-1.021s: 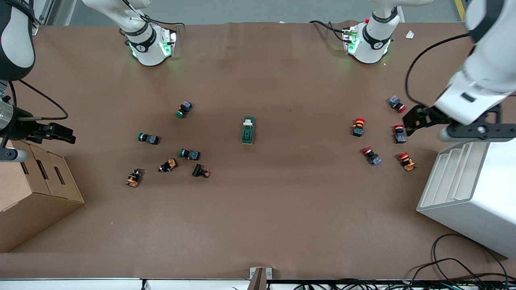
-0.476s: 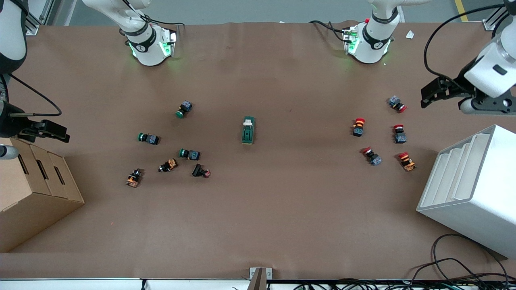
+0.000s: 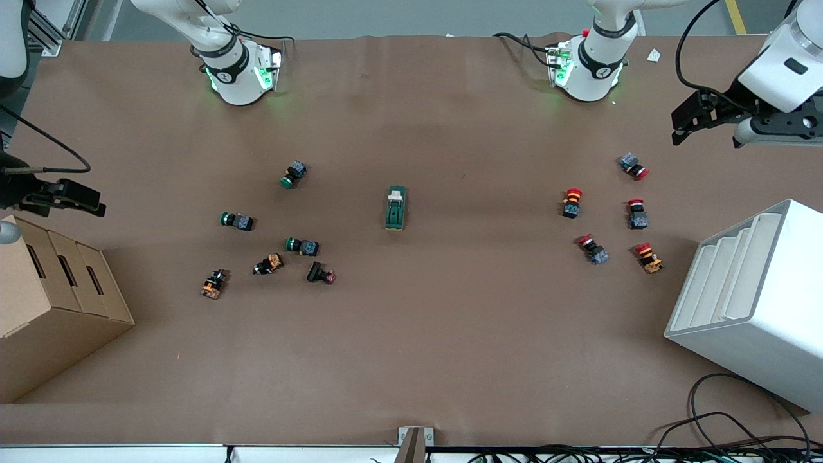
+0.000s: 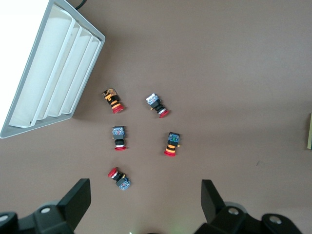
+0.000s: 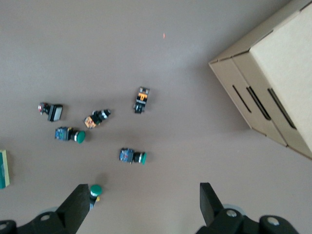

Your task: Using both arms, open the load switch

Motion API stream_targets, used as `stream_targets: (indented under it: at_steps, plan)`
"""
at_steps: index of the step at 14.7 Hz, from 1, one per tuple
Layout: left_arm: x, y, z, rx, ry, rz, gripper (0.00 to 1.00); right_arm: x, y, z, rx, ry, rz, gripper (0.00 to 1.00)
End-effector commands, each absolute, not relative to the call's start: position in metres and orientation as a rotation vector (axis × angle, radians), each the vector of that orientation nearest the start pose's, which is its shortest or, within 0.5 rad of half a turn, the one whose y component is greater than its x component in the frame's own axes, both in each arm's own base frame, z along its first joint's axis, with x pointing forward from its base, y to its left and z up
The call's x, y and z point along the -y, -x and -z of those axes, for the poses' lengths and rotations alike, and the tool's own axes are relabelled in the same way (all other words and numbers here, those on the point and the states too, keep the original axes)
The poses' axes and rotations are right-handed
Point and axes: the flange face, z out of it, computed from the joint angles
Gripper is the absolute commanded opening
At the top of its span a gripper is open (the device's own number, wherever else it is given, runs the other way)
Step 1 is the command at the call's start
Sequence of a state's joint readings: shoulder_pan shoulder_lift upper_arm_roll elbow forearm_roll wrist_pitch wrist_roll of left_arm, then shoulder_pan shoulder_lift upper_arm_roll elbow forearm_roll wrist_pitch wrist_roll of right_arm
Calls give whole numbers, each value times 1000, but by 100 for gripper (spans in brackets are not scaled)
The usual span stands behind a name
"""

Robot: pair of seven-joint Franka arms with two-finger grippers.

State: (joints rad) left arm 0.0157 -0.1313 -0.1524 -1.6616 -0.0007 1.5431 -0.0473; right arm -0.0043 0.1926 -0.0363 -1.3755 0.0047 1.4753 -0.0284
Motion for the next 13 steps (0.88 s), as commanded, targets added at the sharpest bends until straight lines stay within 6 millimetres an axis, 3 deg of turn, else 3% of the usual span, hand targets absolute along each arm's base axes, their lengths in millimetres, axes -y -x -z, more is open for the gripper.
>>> stream_targets:
  at_steps: [1, 8, 13]
  plan:
    - [73, -501, -645, -174, 3131, 27, 100, 21, -589, -601, -9, 3130, -240, 100]
    - [69, -505, -645, -227, 3133, 36, 100, 20, -584, -602, -7, 3129, -245, 100]
    - [65, -510, -646, -247, 3132, 24, 100, 16, -557, -617, 5, 3129, -231, 100]
